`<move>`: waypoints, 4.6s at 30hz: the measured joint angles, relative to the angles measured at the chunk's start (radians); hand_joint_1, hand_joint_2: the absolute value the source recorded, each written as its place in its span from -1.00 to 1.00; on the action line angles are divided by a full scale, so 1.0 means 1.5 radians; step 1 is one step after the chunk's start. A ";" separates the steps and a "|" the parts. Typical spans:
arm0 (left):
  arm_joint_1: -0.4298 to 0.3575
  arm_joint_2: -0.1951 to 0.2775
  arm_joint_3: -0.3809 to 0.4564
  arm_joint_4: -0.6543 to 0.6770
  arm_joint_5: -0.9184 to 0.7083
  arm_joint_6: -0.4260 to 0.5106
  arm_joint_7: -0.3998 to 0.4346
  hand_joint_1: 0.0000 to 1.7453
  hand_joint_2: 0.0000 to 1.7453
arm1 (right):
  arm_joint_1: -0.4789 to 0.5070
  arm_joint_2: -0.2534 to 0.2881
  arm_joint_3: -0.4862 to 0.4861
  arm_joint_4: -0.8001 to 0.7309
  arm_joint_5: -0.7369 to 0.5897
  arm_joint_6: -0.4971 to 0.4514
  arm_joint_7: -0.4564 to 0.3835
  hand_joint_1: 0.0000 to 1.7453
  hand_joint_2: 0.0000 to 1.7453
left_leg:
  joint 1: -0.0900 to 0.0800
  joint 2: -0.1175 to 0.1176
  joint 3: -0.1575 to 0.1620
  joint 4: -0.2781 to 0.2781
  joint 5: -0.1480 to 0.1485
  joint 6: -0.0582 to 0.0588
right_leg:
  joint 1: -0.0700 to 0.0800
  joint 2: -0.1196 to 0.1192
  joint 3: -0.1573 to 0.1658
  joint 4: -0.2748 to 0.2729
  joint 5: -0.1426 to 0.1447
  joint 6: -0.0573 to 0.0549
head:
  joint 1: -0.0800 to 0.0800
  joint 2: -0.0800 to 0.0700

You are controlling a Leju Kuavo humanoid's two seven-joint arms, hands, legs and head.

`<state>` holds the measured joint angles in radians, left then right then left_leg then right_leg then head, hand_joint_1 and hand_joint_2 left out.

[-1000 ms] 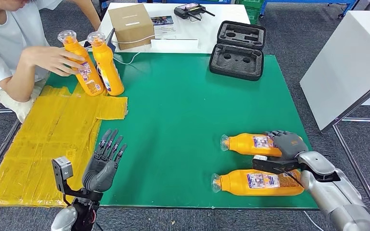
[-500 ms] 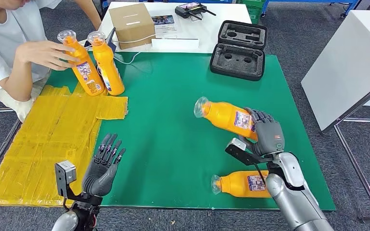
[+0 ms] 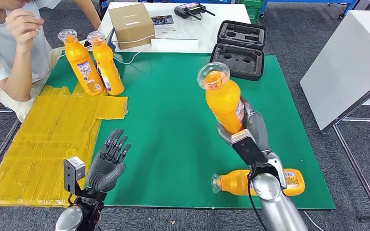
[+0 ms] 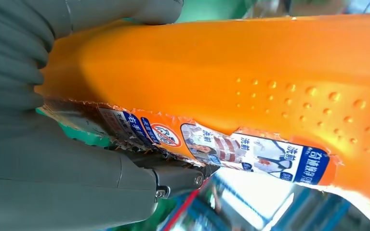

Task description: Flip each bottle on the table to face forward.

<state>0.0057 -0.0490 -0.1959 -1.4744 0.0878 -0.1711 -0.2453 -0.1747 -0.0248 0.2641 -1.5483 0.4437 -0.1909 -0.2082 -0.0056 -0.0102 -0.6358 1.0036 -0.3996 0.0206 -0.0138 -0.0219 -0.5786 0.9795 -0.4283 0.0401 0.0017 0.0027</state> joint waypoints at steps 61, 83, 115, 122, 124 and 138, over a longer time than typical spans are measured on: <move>-0.076 -0.013 -0.140 -0.025 -0.178 0.140 -0.068 1.00 1.00 | -0.029 0.108 0.248 0.182 0.005 0.024 -0.019 -1.00 -0.50 | 0.000 0.000 0.000 0.000 0.000 0.000 | 0.000 0.000 -0.001 0.000 0.000 0.000 | 0.000 0.000; -0.265 0.086 -0.073 0.112 -0.799 0.318 0.116 1.00 1.00 | 0.033 0.055 0.145 -0.046 0.063 -0.032 -0.056 -1.00 -1.00 | 0.000 0.001 0.000 0.000 0.001 -0.001 | 0.000 0.000 -0.001 0.001 0.001 0.000 | 0.000 0.000; -0.465 0.152 -0.327 0.631 -1.104 0.396 0.355 -1.00 1.00 | 0.013 0.040 0.140 -0.107 0.016 -0.049 -0.098 -1.00 1.00 | 0.000 0.000 -0.001 0.000 0.001 -0.001 | 0.000 0.001 -0.001 0.001 0.000 0.000 | 0.000 0.000; -0.485 0.143 -0.307 0.675 -1.071 0.371 0.302 -1.00 1.00 | 0.003 0.037 0.153 -0.107 0.021 -0.048 -0.090 -1.00 1.00 | 0.000 0.000 0.000 0.000 0.002 -0.001 | 0.000 0.001 0.000 0.001 0.000 0.000 | 0.000 0.000; -0.488 0.138 -0.294 0.680 -1.061 0.355 0.288 -1.00 1.00 | 0.002 0.037 0.155 -0.106 0.022 -0.048 -0.087 -1.00 1.00 | 0.000 0.000 0.000 0.000 0.002 -0.001 | 0.000 0.000 0.000 0.001 0.000 0.000 | 0.000 0.000; -0.481 0.111 -0.209 0.685 -1.022 0.386 0.250 -1.00 1.00 | 0.001 0.037 0.158 -0.097 0.044 -0.046 -0.061 -1.00 1.00 | 0.000 0.000 0.001 0.000 0.002 -0.001 | 0.000 0.000 0.001 0.001 0.000 0.000 | 0.000 0.000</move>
<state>-0.7163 0.1169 -0.5093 -0.4470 -1.4446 0.4086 0.1292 -0.1725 0.0311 0.5009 -1.6932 0.5094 -0.2606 -0.2996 -0.0050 -0.0102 -0.6346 1.0037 -0.3973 0.0194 -0.0137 -0.0213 -0.5776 0.9806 -0.4276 0.0394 0.0020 0.0027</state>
